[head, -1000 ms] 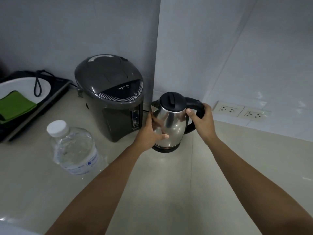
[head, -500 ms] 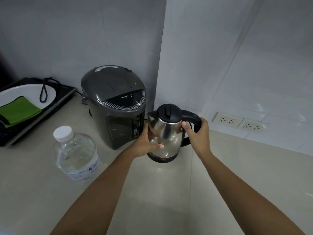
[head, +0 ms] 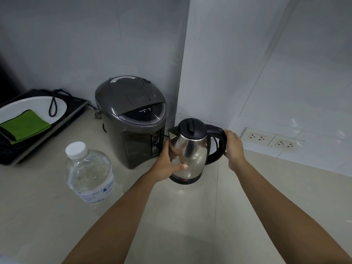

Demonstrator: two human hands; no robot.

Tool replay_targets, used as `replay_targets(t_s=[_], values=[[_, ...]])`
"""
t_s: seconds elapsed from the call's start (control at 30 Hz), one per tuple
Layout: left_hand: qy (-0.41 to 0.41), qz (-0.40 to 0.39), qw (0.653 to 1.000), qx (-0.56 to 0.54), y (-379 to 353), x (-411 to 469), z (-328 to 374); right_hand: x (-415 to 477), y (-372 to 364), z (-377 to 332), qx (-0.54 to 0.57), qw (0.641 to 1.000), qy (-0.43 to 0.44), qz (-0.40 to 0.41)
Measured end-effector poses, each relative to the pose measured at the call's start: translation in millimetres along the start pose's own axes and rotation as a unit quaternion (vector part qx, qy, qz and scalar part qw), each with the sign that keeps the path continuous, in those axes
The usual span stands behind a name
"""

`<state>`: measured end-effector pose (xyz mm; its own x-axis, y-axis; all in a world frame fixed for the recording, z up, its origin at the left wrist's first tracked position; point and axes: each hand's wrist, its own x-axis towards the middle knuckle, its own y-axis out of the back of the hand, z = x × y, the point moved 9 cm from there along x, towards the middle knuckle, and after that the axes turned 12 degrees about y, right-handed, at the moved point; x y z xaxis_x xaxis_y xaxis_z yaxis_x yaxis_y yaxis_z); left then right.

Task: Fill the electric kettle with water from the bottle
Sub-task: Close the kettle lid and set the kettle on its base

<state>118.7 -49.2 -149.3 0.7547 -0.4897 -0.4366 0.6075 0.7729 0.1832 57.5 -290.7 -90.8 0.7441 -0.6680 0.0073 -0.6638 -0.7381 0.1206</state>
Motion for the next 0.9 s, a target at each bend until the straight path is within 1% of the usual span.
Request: replay_targets(t_s=[0.2, 0.4, 0.53, 0.63, 0.73, 0.83, 0.9], values=[[0.009, 0.003, 1.000, 0.013, 1.1, 2.5, -1.7, 2.2, -5.9, -4.4, -0.034, 0.999, -0.010, -0.031], [0.017, 0.011, 0.999, 0.034, 0.9, 1.4, -2.7, 1.0, -5.3, -4.6, -0.030, 0.998, -0.014, -0.044], [0.028, 0.024, 0.998, 0.055, 0.1, -1.6, -4.2, -2.1, -2.8, -2.9, -0.019, 0.998, -0.008, -0.054], [0.028, 0.044, 0.996, 0.073, 0.3, -9.6, -2.9, -6.6, -2.5, -4.2, -0.036, 0.998, 0.004, -0.055], [0.040, 0.071, 0.987, 0.137, -0.5, -16.4, 0.6, -15.0, -3.6, -10.1, -0.067, 0.996, 0.017, -0.054], [0.046, 0.109, 0.965, 0.233, 1.2, -25.2, 8.7, -24.8, -4.3, -14.2, -0.094, 0.993, 0.042, -0.060], [0.051, 0.127, 0.952, 0.274, 3.2, -30.4, 10.6, -37.0, -4.1, -15.1, -0.098, 0.992, 0.050, -0.066]])
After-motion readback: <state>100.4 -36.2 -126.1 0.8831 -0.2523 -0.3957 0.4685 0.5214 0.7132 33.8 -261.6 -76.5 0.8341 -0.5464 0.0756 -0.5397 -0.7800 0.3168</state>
